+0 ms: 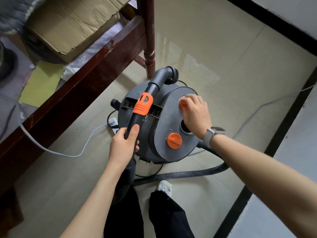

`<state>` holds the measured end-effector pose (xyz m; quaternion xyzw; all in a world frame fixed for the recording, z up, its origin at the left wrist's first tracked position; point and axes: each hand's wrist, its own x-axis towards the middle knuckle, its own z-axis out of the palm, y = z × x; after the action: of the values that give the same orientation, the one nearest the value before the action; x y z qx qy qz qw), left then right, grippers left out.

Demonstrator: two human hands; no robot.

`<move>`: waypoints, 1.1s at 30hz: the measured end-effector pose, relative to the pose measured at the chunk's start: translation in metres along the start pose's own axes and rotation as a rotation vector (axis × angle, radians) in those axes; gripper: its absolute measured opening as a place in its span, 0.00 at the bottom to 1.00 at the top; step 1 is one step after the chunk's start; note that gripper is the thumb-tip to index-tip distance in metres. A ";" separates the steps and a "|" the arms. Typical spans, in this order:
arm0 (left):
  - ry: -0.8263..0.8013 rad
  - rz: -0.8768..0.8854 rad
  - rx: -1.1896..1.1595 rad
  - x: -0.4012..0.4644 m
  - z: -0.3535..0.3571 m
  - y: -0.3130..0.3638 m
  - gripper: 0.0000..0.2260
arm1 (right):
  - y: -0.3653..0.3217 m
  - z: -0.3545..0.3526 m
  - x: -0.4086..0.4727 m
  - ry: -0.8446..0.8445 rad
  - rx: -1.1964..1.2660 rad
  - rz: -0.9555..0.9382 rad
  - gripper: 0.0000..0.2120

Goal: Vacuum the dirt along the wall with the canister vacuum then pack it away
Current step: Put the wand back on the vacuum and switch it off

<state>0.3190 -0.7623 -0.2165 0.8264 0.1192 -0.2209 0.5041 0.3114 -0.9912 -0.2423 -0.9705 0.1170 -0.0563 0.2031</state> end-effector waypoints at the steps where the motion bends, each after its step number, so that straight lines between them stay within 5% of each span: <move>1: -0.025 -0.022 -0.060 0.000 -0.003 0.002 0.15 | -0.011 0.000 -0.015 0.072 0.104 -0.031 0.10; 4: -0.106 -0.062 -0.200 -0.002 -0.013 0.009 0.12 | -0.045 0.007 -0.066 0.009 0.386 -0.053 0.10; 9: -0.211 -0.090 -0.418 -0.006 -0.026 0.025 0.08 | -0.104 0.031 -0.134 -0.725 0.812 0.142 0.24; 11: -0.225 -0.064 -0.470 -0.005 -0.033 0.030 0.07 | -0.127 0.038 -0.139 -0.845 1.004 0.259 0.28; 17: -0.264 0.090 -0.399 -0.003 -0.070 0.017 0.11 | -0.160 0.032 -0.121 -0.645 1.083 0.366 0.18; 20: -0.260 -0.002 -0.255 -0.025 -0.082 -0.022 0.17 | -0.164 0.017 -0.100 -0.493 1.211 0.451 0.17; 23: -0.389 -0.051 -0.163 -0.056 -0.084 -0.067 0.17 | -0.161 -0.002 -0.072 -0.362 1.365 0.556 0.11; 27: -0.499 0.082 0.129 -0.049 -0.078 -0.091 0.30 | -0.144 -0.025 -0.054 -0.256 1.485 0.572 0.08; 33: -0.450 0.177 0.387 -0.037 -0.060 -0.090 0.20 | -0.130 -0.060 -0.050 -0.066 1.587 0.566 0.09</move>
<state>0.2637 -0.6662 -0.2450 0.8445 -0.1121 -0.3722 0.3685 0.2801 -0.8860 -0.1376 -0.4751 0.2757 -0.0405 0.8347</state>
